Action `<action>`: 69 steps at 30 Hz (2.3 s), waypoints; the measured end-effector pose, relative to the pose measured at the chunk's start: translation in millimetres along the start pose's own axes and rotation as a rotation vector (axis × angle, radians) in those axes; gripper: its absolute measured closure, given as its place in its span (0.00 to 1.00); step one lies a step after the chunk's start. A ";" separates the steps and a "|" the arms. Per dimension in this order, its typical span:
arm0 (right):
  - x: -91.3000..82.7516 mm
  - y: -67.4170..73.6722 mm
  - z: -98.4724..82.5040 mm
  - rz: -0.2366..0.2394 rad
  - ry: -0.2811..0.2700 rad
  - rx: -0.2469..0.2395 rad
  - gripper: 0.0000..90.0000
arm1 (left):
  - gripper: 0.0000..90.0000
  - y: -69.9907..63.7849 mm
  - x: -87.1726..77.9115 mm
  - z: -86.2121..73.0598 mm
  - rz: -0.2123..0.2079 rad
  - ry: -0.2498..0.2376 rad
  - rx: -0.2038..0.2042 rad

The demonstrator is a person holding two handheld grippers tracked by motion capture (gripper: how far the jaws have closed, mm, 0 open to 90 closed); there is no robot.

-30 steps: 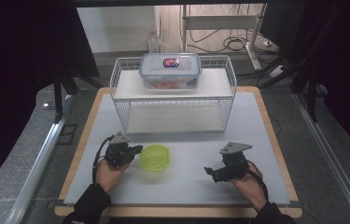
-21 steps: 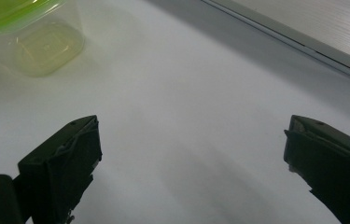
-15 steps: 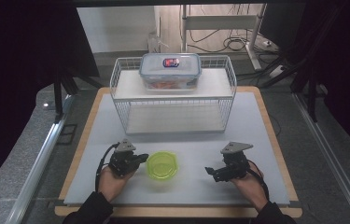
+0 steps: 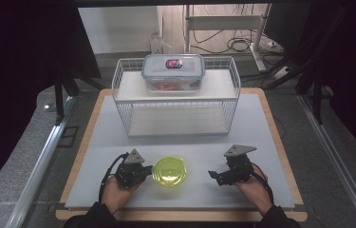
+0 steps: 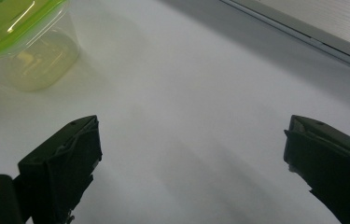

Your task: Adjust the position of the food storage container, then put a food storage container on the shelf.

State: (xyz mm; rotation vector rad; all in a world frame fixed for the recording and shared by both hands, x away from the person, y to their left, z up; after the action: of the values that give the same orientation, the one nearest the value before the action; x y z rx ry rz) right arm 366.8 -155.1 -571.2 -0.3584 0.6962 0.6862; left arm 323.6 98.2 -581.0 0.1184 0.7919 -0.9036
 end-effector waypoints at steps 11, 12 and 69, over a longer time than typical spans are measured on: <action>0.1 -0.1 -0.6 0.002 0.003 0.002 0.04 | 0.78 14.5 -10.2 -3.8 0.072 -0.018 -0.003; 0.0 0.0 -0.7 0.003 0.004 0.004 0.04 | 0.75 16.5 -12.0 -4.3 0.087 -0.022 0.001; 25.0 74.1 61.4 0.317 0.017 0.185 0.47 | 0.11 19.4 -51.6 -44.4 0.114 -0.119 -0.010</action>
State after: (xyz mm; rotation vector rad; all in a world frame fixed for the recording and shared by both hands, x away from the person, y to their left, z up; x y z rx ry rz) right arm 358.9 -58.3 -550.0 -0.0827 0.8353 0.9114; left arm 294.2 162.6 -583.0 0.0988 0.6724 -0.7909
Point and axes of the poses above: each handheld gripper's, and its own axes: x roughly forward along the jaws, z roughly out of its top, y roughly to its left, the point moved 10 cm from there along x, roughly forward along the jaws, and after that the axes turned 8 degrees about -z, right-handed, at the moved point
